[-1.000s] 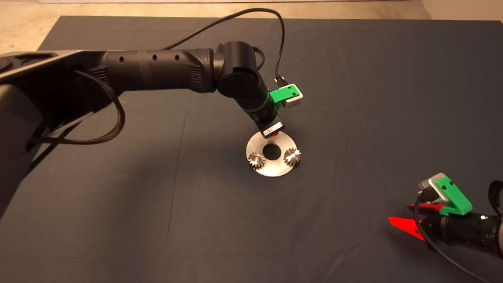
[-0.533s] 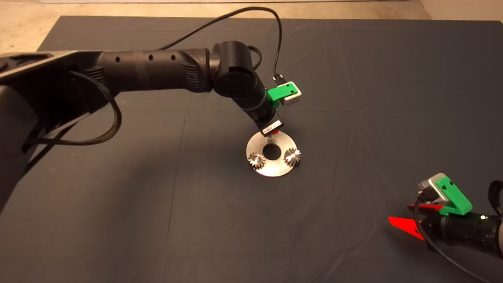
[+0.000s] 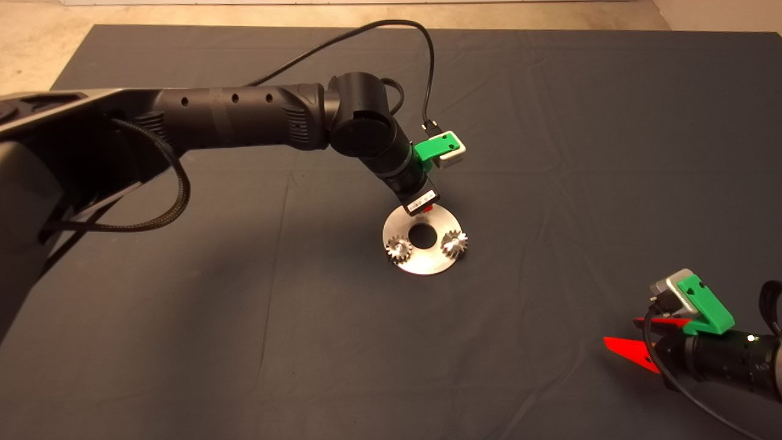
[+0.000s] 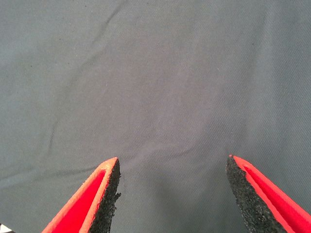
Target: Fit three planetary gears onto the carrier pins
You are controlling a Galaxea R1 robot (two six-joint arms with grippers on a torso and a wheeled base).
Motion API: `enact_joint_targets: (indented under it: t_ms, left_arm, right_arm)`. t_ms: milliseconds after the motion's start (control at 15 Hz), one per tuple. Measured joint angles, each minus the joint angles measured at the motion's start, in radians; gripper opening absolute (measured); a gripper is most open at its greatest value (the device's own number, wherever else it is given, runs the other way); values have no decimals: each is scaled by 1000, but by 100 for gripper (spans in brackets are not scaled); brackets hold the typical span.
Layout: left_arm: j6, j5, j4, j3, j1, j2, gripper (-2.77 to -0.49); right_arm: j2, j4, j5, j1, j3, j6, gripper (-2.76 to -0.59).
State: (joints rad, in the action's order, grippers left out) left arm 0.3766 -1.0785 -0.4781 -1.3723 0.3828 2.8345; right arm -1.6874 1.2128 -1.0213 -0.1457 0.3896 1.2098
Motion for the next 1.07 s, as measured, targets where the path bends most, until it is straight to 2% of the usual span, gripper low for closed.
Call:
enact_joint_targets:
  t_ms: [333,467,1067]
  left_arm:
    - [-13,6,0,-15,-3,0,-266]
    - [-16,16,4,-22,-3,0,-266]
    - [-71,37,14,-58,-3,14,-266]
  right_arm:
    - [0,0,0,0,0,0,-173]
    - [0,0,0,0,0,0,-173]
    - [0,0,0,0,0,0,-173]
